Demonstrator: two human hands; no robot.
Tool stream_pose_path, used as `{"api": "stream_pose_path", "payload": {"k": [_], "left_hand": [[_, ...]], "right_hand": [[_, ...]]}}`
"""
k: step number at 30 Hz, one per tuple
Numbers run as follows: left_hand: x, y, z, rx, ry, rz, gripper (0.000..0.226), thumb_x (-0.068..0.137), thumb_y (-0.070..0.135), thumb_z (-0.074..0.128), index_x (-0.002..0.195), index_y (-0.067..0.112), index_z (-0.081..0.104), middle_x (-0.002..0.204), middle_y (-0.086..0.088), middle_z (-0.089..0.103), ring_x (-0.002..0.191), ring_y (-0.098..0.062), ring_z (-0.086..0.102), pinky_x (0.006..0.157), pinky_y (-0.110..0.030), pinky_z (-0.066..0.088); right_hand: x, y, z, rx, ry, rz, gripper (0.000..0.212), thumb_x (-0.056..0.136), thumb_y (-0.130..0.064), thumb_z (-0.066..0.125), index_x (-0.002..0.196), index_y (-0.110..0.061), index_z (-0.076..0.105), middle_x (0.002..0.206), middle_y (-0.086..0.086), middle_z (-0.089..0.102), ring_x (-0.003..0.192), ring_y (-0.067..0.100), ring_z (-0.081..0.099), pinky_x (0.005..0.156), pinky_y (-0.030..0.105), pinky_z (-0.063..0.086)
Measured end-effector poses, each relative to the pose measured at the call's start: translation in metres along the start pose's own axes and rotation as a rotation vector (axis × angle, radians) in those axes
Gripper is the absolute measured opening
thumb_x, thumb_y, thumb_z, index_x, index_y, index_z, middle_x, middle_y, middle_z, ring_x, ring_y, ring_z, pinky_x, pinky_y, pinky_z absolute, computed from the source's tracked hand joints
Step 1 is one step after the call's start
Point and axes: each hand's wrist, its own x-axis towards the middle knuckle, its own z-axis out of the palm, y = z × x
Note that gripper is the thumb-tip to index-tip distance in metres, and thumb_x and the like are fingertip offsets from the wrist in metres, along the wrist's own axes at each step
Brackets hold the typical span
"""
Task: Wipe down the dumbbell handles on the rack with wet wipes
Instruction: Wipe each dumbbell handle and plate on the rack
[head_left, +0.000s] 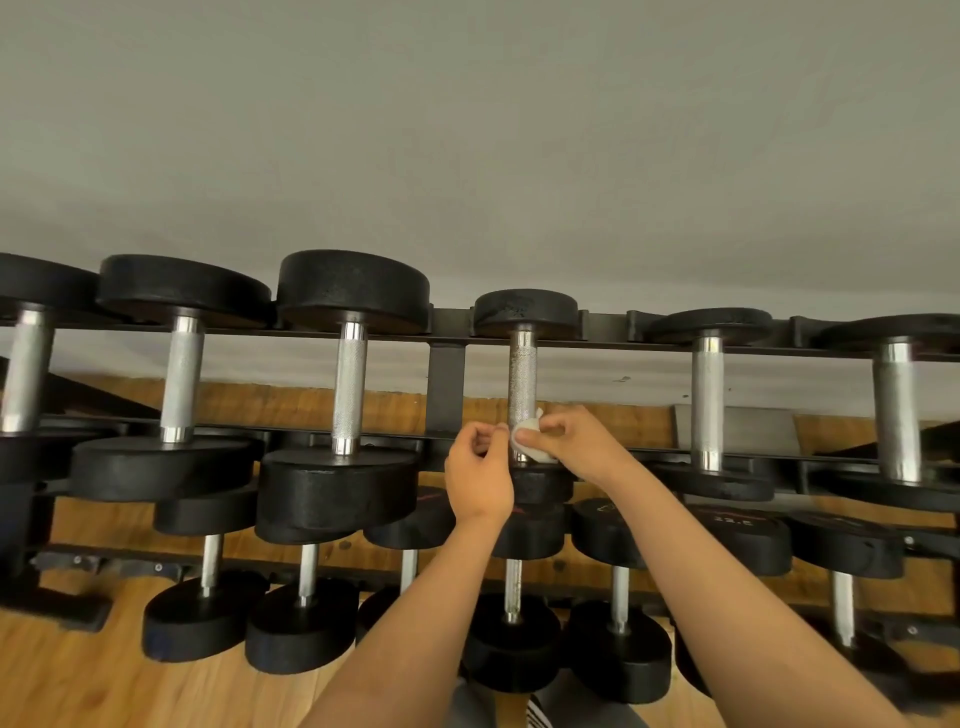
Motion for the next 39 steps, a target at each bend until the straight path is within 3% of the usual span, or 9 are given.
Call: {"api": "stream_pose_path", "payload": {"k": [3,6,10,13,19,24,32,36,39], "left_hand": [[0.000,0.000,0.000,0.012,0.001,0.003,0.018,0.096,0.022,0.057,0.081,0.013,0.060,0.077,0.001,0.063,0.074,-0.011,0.059,0.071,-0.023,0.045],[0.000,0.001,0.000,0.003,0.006,-0.001,0.018,0.096,0.020,0.057,0.080,0.012,0.060,0.075,0.001,0.063,0.072,-0.010,0.059,0.070,-0.023,0.045],[0.001,0.000,0.000,-0.001,0.009,-0.012,0.018,0.096,0.019,0.057,0.079,0.013,0.060,0.075,0.001,0.064,0.072,-0.011,0.060,0.071,-0.026,0.048],[0.001,-0.001,0.000,-0.021,0.007,-0.020,0.017,0.096,0.017,0.057,0.080,0.012,0.060,0.075,0.000,0.064,0.072,-0.014,0.061,0.072,-0.029,0.049],[0.001,0.001,0.001,-0.027,0.007,-0.034,0.015,0.094,0.016,0.057,0.081,0.012,0.062,0.080,-0.002,0.067,0.079,-0.017,0.064,0.078,-0.030,0.052],[-0.001,0.003,-0.001,-0.021,0.013,-0.039,0.013,0.094,0.016,0.058,0.083,0.013,0.063,0.080,0.001,0.066,0.079,-0.012,0.063,0.079,-0.028,0.052],[0.000,0.005,0.000,-0.007,0.020,-0.043,0.014,0.095,0.016,0.057,0.083,0.012,0.063,0.080,0.002,0.066,0.079,-0.010,0.062,0.076,-0.022,0.047],[0.001,0.002,0.000,-0.010,0.016,-0.040,0.015,0.095,0.016,0.058,0.082,0.012,0.063,0.081,0.000,0.067,0.081,-0.013,0.064,0.079,-0.025,0.050],[0.001,0.002,0.001,0.000,0.019,-0.034,0.014,0.095,0.015,0.058,0.082,0.012,0.063,0.082,0.000,0.067,0.082,-0.013,0.063,0.080,-0.026,0.050]], "right_hand": [[-0.006,0.009,0.002,0.041,0.040,0.015,0.028,0.094,-0.032,0.061,0.073,-0.015,0.069,0.079,-0.001,0.061,0.073,0.009,0.055,0.074,0.025,0.041],[-0.005,-0.002,0.002,0.098,-0.005,0.071,0.027,0.096,-0.037,0.057,0.078,-0.022,0.068,0.074,-0.006,0.064,0.068,0.002,0.059,0.070,0.020,0.043],[0.001,-0.007,0.008,0.161,0.102,0.040,0.040,0.096,-0.039,0.056,0.092,-0.002,0.073,0.088,0.018,0.070,0.082,0.032,0.064,0.077,0.035,0.051],[-0.004,0.004,0.013,0.210,0.190,0.041,0.041,0.095,-0.038,0.059,0.093,0.001,0.072,0.090,0.025,0.068,0.090,0.038,0.063,0.079,0.043,0.051],[0.011,-0.020,0.001,0.433,0.223,0.092,0.013,0.088,-0.025,0.069,0.097,-0.016,0.073,0.092,0.002,0.073,0.085,0.013,0.066,0.069,0.018,0.051],[0.000,-0.009,0.010,0.566,0.290,0.142,0.012,0.088,-0.017,0.069,0.099,-0.013,0.073,0.094,0.005,0.075,0.093,0.023,0.071,0.083,0.034,0.057],[0.021,-0.038,0.001,0.553,0.312,0.099,0.012,0.089,-0.019,0.069,0.094,-0.030,0.065,0.092,-0.013,0.069,0.085,-0.002,0.062,0.067,0.012,0.042],[0.017,-0.028,0.009,0.593,0.414,0.079,0.005,0.090,-0.020,0.067,0.092,-0.022,0.071,0.091,-0.004,0.072,0.087,0.009,0.066,0.068,0.013,0.048],[0.034,-0.043,0.002,0.676,0.535,0.078,0.014,0.093,-0.019,0.064,0.103,-0.012,0.071,0.093,-0.003,0.070,0.082,0.003,0.063,0.060,0.005,0.044]]}}
